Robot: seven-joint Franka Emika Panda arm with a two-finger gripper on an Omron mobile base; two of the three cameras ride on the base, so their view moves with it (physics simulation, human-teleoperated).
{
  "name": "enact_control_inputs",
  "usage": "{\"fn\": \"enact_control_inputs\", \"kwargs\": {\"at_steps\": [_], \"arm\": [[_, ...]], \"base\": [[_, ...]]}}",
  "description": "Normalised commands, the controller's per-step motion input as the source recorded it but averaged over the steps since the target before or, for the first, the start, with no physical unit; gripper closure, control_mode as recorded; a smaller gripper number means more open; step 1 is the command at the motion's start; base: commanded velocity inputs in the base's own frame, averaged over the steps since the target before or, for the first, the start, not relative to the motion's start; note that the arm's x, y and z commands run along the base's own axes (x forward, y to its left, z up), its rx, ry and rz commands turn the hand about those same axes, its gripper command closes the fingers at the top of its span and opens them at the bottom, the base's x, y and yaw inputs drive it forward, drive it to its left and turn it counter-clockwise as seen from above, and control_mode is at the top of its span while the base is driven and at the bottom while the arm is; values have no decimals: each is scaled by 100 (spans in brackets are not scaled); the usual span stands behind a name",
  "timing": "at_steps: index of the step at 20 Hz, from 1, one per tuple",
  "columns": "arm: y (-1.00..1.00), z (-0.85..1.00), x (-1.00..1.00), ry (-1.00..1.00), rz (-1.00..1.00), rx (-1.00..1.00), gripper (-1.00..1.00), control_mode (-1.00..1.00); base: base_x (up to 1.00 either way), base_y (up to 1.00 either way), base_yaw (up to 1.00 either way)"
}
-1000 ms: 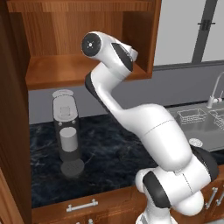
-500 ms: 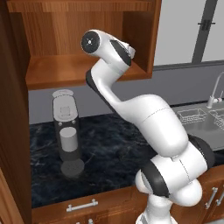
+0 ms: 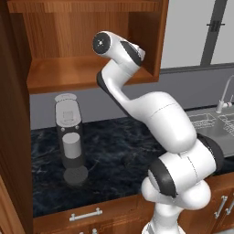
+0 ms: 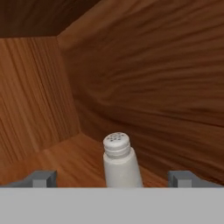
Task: Collect the turmeric, ketchup, and shaker from the cabinet and place them next to the stove.
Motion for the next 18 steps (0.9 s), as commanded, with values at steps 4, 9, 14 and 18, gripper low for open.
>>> {"fn": "enact_control_inputs", "kwargs": {"at_steps": [4, 9, 14, 18], "arm": [[-15, -7, 20, 0, 0, 0, -100, -100], [-9, -5, 17, 0, 0, 0, -100, -100], [-26, -12, 14, 0, 0, 1, -100, -100], [-21, -6, 11, 0, 0, 1, -100, -100]], "base": [[0, 0, 0], [0, 0, 0], [0, 0, 0], [0, 0, 0]]}}
